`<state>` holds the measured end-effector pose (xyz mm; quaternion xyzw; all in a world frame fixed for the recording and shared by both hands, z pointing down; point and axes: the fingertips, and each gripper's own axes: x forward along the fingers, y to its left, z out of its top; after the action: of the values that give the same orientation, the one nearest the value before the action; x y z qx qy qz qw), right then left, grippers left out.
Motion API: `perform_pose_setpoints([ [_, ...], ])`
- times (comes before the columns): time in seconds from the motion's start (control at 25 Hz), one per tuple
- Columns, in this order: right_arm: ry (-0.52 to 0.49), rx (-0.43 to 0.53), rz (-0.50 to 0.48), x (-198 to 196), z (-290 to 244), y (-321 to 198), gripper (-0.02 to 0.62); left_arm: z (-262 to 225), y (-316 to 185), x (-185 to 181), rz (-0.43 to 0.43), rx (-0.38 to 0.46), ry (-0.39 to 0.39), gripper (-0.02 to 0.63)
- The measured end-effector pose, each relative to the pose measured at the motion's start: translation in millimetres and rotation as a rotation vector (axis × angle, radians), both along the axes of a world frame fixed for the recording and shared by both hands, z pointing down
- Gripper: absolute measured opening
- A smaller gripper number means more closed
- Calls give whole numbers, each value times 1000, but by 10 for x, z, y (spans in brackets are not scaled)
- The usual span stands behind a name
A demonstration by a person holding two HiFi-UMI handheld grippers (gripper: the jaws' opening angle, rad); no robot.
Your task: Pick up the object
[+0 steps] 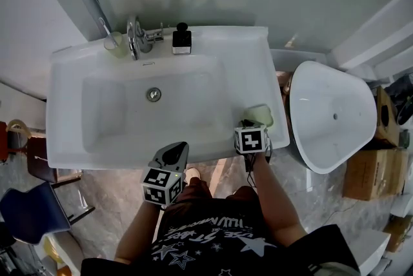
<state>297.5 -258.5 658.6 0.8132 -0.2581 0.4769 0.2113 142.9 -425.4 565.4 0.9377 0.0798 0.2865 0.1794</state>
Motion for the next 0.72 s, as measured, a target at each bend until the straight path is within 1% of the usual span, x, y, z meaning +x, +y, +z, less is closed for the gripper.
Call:
perform_pose_setpoints([
  [0.2,6,22,-10,24,7,17,37,-32,83,-22,-15,14,-1,15],
  [0.4,29,59,-45,19,-151,20,32,-123,222,-56,-38,29,3,15],
  [0.56,32,110,-84,-19,-306,16,32,-265,307,-88,-82,42,17,15],
  [0.72,46,168,-137,-70,-482,52,32,-379,430,-166,-113,78,44,15],
])
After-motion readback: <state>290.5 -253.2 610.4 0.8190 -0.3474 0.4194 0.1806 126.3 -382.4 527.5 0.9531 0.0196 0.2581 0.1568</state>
